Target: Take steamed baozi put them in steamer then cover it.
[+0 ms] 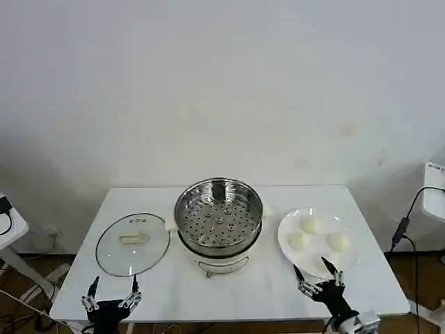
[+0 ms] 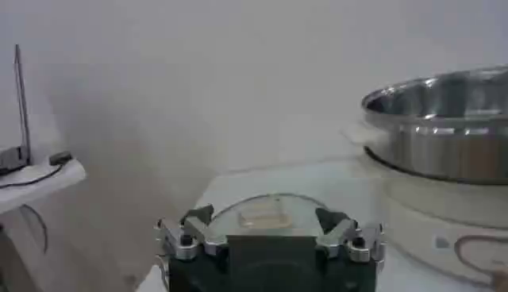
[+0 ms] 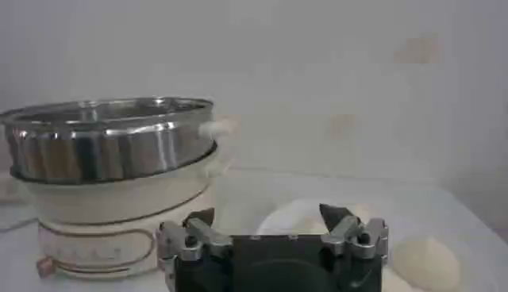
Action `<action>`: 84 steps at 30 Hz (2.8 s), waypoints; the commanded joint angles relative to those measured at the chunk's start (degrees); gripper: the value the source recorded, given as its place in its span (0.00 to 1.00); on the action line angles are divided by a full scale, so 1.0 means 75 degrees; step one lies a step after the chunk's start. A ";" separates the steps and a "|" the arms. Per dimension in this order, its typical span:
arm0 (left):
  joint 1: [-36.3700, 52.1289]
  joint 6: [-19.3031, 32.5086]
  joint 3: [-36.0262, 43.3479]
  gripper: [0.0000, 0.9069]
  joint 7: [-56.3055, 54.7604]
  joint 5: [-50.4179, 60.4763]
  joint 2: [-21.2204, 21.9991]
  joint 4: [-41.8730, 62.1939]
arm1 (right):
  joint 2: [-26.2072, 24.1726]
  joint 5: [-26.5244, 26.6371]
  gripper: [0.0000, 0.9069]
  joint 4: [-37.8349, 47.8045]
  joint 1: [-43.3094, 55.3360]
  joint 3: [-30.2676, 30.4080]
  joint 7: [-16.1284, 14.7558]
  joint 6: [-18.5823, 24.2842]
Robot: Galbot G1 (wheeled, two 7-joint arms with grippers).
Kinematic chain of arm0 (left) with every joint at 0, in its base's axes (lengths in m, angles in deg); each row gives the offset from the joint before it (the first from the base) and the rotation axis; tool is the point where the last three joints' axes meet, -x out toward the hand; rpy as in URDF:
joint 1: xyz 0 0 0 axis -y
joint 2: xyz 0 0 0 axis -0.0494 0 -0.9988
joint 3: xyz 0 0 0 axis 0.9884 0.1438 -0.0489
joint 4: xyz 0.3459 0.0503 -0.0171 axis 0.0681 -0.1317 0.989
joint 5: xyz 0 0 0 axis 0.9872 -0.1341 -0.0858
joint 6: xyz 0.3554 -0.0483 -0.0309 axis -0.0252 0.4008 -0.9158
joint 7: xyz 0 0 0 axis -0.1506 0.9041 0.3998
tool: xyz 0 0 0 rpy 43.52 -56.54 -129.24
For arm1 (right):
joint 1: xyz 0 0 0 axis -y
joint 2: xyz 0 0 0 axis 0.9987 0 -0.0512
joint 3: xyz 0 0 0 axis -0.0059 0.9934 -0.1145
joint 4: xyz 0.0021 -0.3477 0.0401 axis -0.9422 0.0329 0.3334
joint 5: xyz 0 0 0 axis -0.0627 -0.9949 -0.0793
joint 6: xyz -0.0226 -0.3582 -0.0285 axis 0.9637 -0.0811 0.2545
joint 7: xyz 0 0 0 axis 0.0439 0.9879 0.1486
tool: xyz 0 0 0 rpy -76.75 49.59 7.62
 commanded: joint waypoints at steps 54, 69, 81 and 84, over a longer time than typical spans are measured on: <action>0.0287 -0.0507 -0.0828 1.00 0.1030 0.1342 -0.0048 -0.0051 | -0.1737 -0.5440 1.00 0.8150 1.2004 0.8425 -0.7801 0.0125; 0.0284 -0.0463 -0.0819 1.00 0.1027 0.1387 -0.0053 -0.0006 | -0.1237 -0.5670 1.00 0.8833 1.1883 0.8167 -0.7575 0.0144; 0.0285 -0.0441 -0.0803 1.00 0.1020 0.1398 -0.0047 0.0009 | -0.1008 -0.5706 0.83 0.9122 1.1908 0.8185 -0.7468 0.0066; 0.0278 -0.0437 -0.0777 1.00 0.1021 0.1417 -0.0041 0.0011 | -0.0989 -0.5709 0.77 0.9127 1.1900 0.8201 -0.7473 0.0043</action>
